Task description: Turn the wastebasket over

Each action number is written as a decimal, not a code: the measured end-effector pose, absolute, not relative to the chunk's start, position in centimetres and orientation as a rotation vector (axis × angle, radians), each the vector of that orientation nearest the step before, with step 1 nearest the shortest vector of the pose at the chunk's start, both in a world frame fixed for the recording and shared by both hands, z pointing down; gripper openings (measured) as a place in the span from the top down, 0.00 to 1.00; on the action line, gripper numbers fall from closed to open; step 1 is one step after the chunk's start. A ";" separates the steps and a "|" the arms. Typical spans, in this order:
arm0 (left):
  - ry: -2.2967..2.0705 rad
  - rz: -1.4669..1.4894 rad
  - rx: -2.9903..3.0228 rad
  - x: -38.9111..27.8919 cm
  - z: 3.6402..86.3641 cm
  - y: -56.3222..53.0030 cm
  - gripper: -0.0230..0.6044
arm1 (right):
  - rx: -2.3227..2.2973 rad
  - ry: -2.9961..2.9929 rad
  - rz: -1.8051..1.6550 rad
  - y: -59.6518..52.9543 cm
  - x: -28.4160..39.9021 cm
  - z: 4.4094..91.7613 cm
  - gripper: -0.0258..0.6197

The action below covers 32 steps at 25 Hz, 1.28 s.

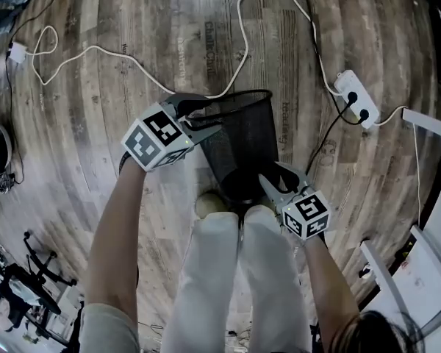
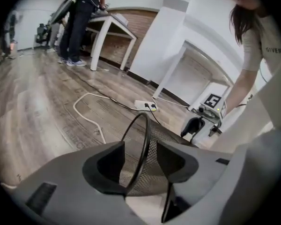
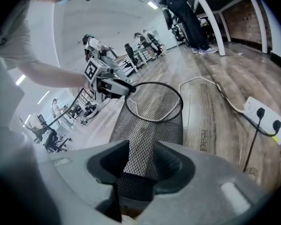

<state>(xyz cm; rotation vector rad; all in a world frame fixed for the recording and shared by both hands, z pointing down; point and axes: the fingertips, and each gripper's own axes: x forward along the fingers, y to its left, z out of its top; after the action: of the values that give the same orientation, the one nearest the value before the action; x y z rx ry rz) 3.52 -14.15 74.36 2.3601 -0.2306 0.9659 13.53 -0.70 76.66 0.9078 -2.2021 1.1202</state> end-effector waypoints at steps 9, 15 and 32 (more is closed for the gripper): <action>0.129 1.089 2.323 4.6 74.4 -11.6 0.73 | 0.950 -2.214 1.148 -0.8 14.0 76.8 0.72; 0.162 1.046 2.320 5.0 71.8 -9.5 0.80 | 1.107 -2.136 1.365 -1.4 16.0 76.1 0.72; 0.408 1.254 2.560 8.0 64.6 -1.4 0.90 | 1.529 -2.040 1.691 -5.8 20.3 67.5 0.73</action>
<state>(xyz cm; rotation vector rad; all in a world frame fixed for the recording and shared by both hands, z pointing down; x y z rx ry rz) 8.01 -1.42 64.59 2.5603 0.4077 1.2541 20.30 -5.82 67.50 1.5285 -2.0402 1.6912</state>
